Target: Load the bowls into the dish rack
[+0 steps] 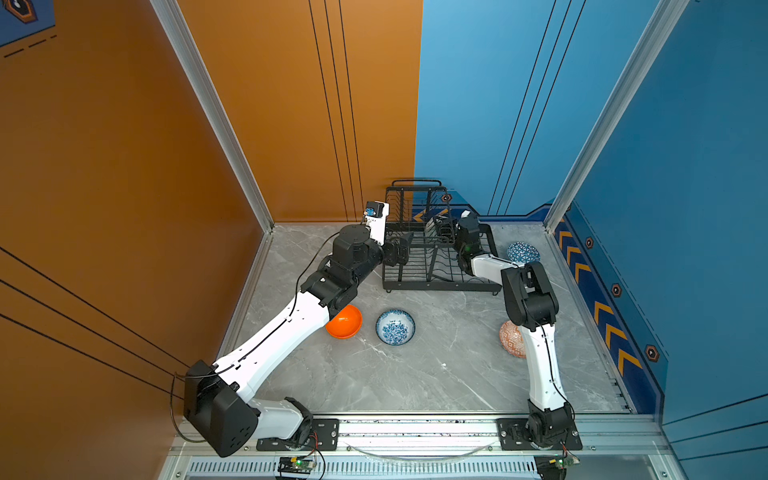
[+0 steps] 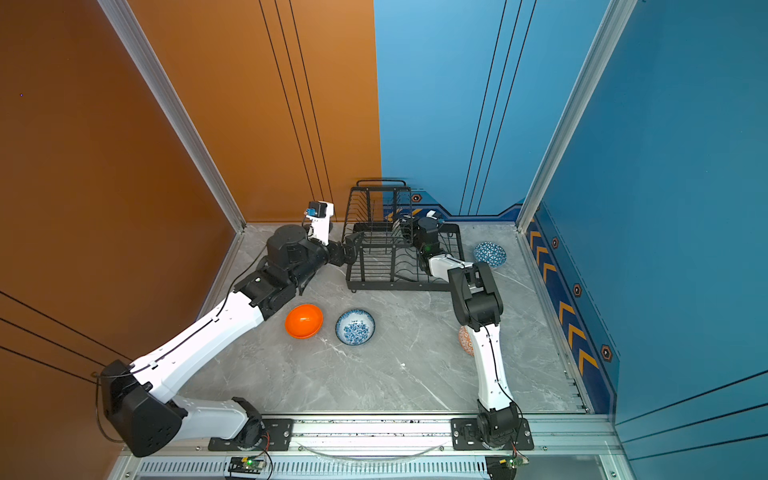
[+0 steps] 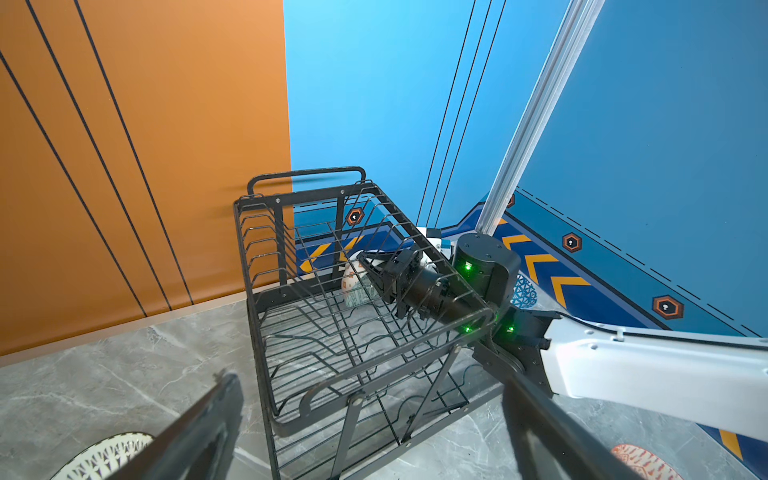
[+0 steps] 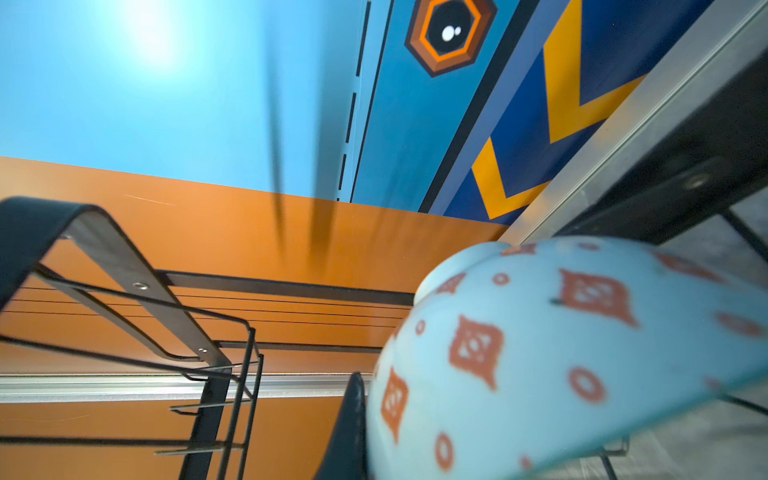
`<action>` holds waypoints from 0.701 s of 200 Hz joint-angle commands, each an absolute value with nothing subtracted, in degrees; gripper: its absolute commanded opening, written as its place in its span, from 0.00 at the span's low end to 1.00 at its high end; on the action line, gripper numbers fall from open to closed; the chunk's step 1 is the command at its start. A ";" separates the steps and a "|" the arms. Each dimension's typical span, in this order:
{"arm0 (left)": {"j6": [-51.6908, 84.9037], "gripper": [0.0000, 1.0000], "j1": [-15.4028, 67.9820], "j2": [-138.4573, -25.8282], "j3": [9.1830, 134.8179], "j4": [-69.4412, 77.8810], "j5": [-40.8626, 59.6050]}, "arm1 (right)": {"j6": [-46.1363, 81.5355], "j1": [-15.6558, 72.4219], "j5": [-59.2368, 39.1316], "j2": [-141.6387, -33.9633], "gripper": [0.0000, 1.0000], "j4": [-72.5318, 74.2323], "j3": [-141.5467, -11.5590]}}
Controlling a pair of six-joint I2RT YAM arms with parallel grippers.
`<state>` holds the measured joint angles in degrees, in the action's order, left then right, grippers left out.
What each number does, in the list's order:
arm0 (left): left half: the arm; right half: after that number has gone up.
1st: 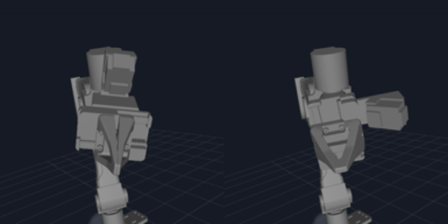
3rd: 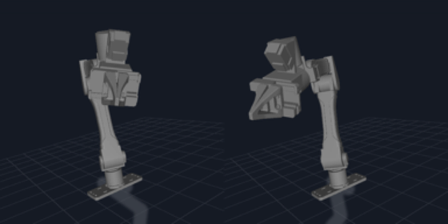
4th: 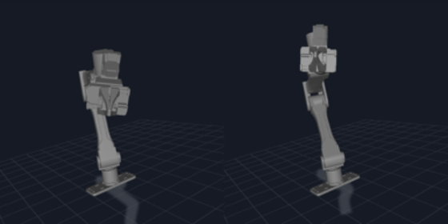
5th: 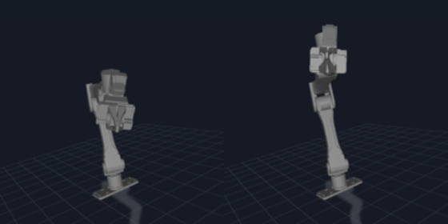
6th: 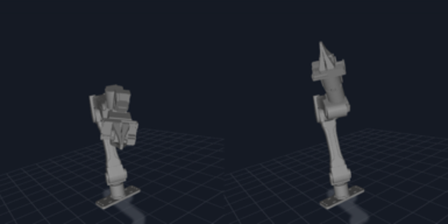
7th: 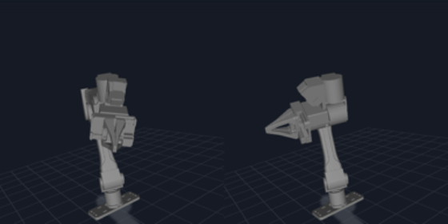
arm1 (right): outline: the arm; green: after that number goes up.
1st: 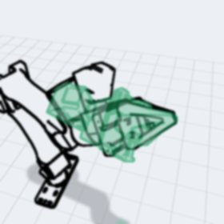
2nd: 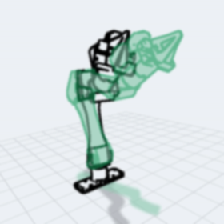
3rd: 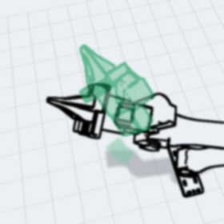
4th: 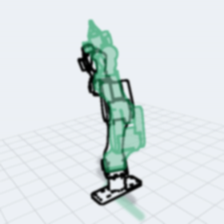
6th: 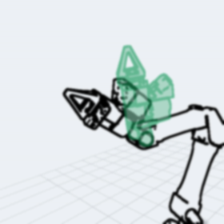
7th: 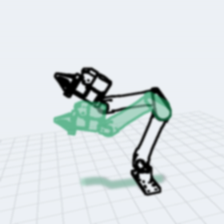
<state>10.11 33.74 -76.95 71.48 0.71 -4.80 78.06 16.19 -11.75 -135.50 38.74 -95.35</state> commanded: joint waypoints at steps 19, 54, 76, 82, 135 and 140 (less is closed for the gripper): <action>9.19 0.98 32.96 -76.98 73.56 -1.08 -2.54 | 77.84 16.66 -12.30 -137.58 0.00 46.01 -97.87; 9.14 0.98 32.43 -77.09 73.91 -2.09 -1.90 | 78.47 16.79 -12.52 -138.75 0.00 49.80 -96.44; 8.92 0.98 32.03 -77.45 74.87 -3.11 -0.90 | 78.58 16.97 -12.95 -139.31 0.00 51.41 -96.25; 8.88 0.98 31.92 -77.71 75.03 -3.30 -0.72 | 78.42 17.03 -12.85 -139.28 0.00 51.56 -95.96; 8.88 0.98 30.76 -77.79 75.59 -4.39 0.79 | 79.95 17.41 -11.82 -140.36 0.00 57.19 -94.08; 8.88 0.98 30.57 -77.78 75.59 -4.50 0.94 | 80.11 17.47 -11.66 -140.55 0.00 57.64 -94.03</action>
